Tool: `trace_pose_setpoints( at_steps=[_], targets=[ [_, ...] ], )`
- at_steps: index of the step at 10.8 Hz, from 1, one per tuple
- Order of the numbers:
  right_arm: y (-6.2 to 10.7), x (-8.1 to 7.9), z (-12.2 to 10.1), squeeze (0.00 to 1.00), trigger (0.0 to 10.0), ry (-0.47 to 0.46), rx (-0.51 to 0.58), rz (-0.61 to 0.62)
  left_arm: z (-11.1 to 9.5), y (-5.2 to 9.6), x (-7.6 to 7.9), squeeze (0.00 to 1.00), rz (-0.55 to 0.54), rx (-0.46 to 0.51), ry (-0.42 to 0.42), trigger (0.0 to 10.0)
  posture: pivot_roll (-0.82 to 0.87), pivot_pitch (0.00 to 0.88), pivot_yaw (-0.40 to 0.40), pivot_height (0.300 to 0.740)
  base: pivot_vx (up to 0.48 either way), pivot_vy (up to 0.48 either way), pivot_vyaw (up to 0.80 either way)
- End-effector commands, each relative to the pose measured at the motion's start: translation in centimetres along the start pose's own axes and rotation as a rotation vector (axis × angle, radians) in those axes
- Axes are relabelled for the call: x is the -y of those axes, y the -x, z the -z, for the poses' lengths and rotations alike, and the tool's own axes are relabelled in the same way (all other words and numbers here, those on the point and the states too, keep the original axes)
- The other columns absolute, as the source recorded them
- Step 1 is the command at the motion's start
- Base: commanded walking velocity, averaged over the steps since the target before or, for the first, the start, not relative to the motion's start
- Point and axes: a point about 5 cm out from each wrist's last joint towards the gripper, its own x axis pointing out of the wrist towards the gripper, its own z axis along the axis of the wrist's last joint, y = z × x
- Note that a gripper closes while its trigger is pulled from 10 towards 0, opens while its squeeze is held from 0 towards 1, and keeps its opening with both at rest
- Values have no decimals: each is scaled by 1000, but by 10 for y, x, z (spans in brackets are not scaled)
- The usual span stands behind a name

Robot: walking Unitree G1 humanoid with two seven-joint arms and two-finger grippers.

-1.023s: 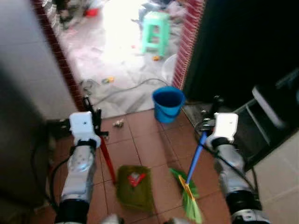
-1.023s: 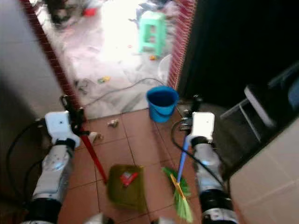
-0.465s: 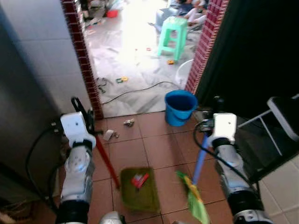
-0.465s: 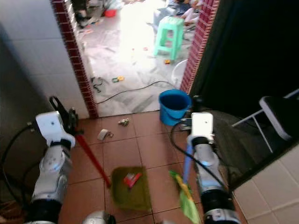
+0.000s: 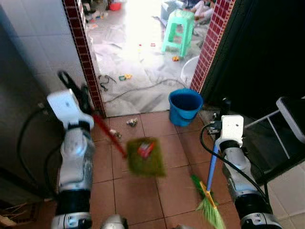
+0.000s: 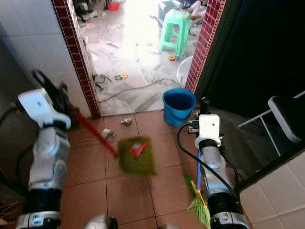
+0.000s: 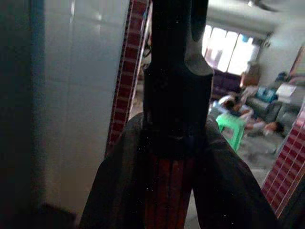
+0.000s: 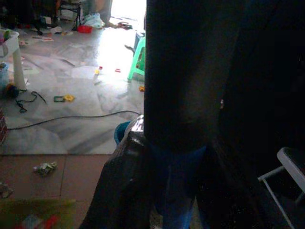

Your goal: Sweep floor

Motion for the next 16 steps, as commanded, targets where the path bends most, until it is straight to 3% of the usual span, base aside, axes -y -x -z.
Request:
trace_pose_setpoints(
  at_steps=[1,9,16],
  targets=[
    [-3,1,-4,0,10000,9,7,9,-28,-11,8,0,12,105,43,10000,-27,0,-34,740,352,0,0],
    [-4,-4,-1,0,10000,8,-3,-17,-72,-25,17,0,35,197,153,10000,-17,0,-37,740,473,0,0],
    [-6,-8,0,0,10000,-1,-4,-32,-86,-32,8,0,-20,234,149,10000,-17,0,-34,740,480,0,0]
  ],
)
